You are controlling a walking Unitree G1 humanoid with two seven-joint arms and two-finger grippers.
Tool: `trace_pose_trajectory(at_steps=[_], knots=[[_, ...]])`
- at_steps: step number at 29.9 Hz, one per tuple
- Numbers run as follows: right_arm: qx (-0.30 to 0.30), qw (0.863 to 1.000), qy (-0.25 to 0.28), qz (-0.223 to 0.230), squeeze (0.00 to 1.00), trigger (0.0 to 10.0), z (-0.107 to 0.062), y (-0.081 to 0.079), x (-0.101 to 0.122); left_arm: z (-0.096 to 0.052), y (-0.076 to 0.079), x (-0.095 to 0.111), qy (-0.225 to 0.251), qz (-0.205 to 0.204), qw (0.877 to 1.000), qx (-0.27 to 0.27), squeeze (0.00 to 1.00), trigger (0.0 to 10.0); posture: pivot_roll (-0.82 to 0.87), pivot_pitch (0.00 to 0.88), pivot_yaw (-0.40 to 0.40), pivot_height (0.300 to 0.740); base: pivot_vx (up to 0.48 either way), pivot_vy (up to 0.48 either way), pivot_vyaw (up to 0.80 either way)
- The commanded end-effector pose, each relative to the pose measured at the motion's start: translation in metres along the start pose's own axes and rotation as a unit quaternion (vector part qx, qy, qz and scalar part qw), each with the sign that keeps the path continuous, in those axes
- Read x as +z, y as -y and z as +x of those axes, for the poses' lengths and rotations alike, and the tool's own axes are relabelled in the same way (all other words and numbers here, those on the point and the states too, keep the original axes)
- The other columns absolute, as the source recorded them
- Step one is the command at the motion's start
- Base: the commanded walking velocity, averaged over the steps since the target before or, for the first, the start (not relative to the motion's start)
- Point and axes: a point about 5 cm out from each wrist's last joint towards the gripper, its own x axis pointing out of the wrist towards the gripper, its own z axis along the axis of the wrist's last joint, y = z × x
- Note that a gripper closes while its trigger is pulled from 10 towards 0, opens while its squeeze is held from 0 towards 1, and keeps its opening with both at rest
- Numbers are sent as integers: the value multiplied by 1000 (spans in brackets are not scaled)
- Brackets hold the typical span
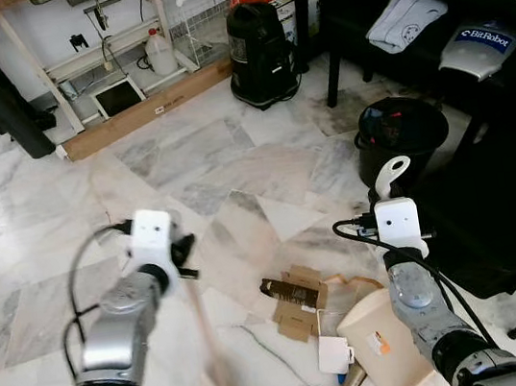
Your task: Sweep floor
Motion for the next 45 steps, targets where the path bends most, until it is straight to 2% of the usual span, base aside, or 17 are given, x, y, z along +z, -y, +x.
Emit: trace_pose_trajectory(at_steps=[1,5,6,7,13,16,19,20,25,27,32,35,36,38,41,45], knots=[[9,999,-47,-3,0,10000,-14,-4,-19,2,1,13,28,-59,998,-11,0,10000,33,173,87,740,0,0,0],[12,999,-48,-4,0,10000,-17,-5,-21,7,10,17,28,-101,994,-32,0,10000,31,189,85,740,0,0,0],[12,999,-48,-4,0,10000,-17,-5,-21,7,10,17,28,-101,994,-32,0,10000,31,189,85,740,0,0,0],[14,999,-49,-4,0,10000,-18,-6,-22,9,15,18,24,-122,991,-46,0,10000,31,195,85,740,0,0,0],[19,999,-46,-5,0,10000,-19,-8,-21,11,30,17,7,-134,989,-66,0,10000,26,210,84,740,0,0,0],[19,999,-45,-3,0,10000,-19,-7,-21,12,42,19,6,-149,985,-86,0,10000,24,216,83,740,0,0,0],[19,999,-45,-3,0,10000,-19,-7,-21,12,55,29,28,-182,977,-109,0,10000,25,216,81,740,0,0,0],[20,999,-45,-3,0,10000,-19,-7,-21,12,61,38,52,-205,970,-120,0,10000,27,215,79,740,0,0,0],[23,999,-47,-3,0,10000,-19,-8,-21,7,66,60,109,-237,955,-142,0,10000,30,213,76,740,0,0,0],[24,999,-48,-4,0,10000,-19,-9,-21,-2,57,73,142,-210,959,-129,0,10000,37,211,75,740,0,0,0],[25,998,-49,-4,0,10000,-19,-10,-21,-9,39,81,161,-135,974,-85,0,10000,42,213,75,740,0,0,0],[26,998,-50,-3,0,10000,-19,-11,-21,-17,20,86,173,-71,982,-38,0,10000,42,215,77,740,0,0,0],[27,998,-50,-3,0,10000,-19,-11,-21,-22,11,89,177,-34,983,-19,0,10000,43,216,77,740,0,0,0],[27,998,-50,-3,0,10000,-19,-11,-21,-25,3,91,176,-5,984,-1,0,10000,44,217,77,740,0,0,0],[27,998,-49,-2,0,10000,-20,-11,-21,-29,-9,91,168,32,985,28,0,10000,41,218,76,740,0,0,0],[27,998,-49,-2,0,10000,-20,-11,-21,-32,-13,94,171,30,984,29,0,10000,37,219,75,740,0,0,0]])
